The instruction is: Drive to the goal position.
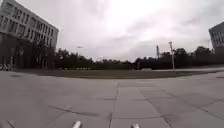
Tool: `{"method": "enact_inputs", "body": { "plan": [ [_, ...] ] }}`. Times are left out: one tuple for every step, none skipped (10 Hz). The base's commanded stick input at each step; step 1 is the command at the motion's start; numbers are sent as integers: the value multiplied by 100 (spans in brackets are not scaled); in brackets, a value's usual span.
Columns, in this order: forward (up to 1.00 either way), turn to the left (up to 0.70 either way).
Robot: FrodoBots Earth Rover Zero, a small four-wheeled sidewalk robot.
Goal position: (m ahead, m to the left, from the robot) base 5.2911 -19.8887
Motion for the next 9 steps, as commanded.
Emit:
{"method": "enact_inputs", "body": {
  "plan": [
    [70,-33],
    [70,-33],
    [70,-32],
    [70,-32],
    [70,-33],
    [70,-34],
    [70,-34],
    [70,-34],
    [70,-34]
  ]
}}
